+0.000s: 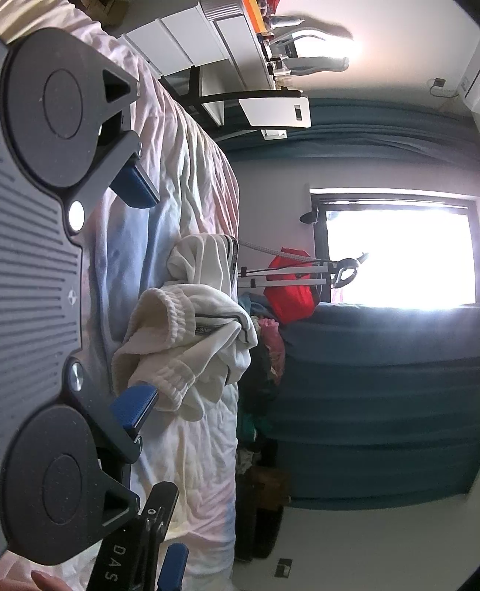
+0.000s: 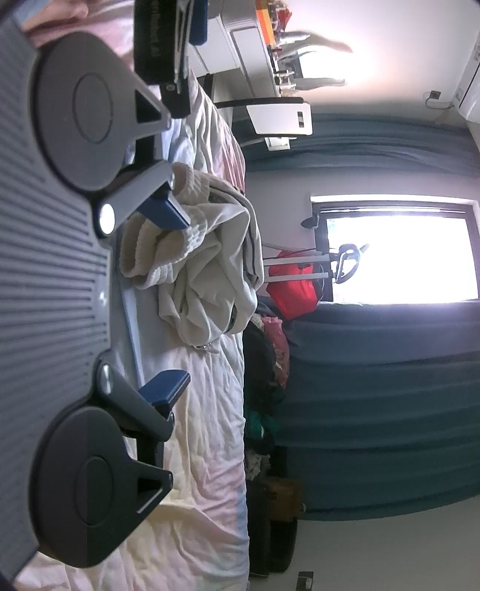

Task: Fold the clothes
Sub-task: 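Move both grippers toward the crumpled white pants on the bed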

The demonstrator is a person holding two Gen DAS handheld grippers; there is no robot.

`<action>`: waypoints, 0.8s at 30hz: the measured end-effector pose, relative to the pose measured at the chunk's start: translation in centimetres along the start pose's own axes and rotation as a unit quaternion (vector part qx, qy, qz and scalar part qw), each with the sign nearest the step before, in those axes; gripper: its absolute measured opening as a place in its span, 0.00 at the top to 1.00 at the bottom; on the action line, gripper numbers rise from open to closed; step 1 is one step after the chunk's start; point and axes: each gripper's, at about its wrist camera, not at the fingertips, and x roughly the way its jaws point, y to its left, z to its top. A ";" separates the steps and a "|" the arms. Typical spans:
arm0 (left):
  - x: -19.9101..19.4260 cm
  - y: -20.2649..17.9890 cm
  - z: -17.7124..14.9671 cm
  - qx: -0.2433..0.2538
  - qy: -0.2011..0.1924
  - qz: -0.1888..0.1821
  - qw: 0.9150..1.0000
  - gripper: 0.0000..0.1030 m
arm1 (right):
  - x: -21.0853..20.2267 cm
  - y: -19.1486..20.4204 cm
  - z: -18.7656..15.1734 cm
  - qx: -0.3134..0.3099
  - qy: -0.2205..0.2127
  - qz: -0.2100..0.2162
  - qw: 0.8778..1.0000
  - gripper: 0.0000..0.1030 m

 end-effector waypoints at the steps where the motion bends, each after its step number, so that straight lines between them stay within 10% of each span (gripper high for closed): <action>1: 0.0 0.0 0.0 0.001 0.001 0.000 1.000 0.00 | 0.0 0.0 0.0 0.001 0.000 0.000 1.000 0.18; 24: -0.5 1.9 1.3 -0.010 -0.022 0.010 1.000 0.00 | 1.1 -1.3 -0.5 0.065 0.030 0.026 0.997 0.18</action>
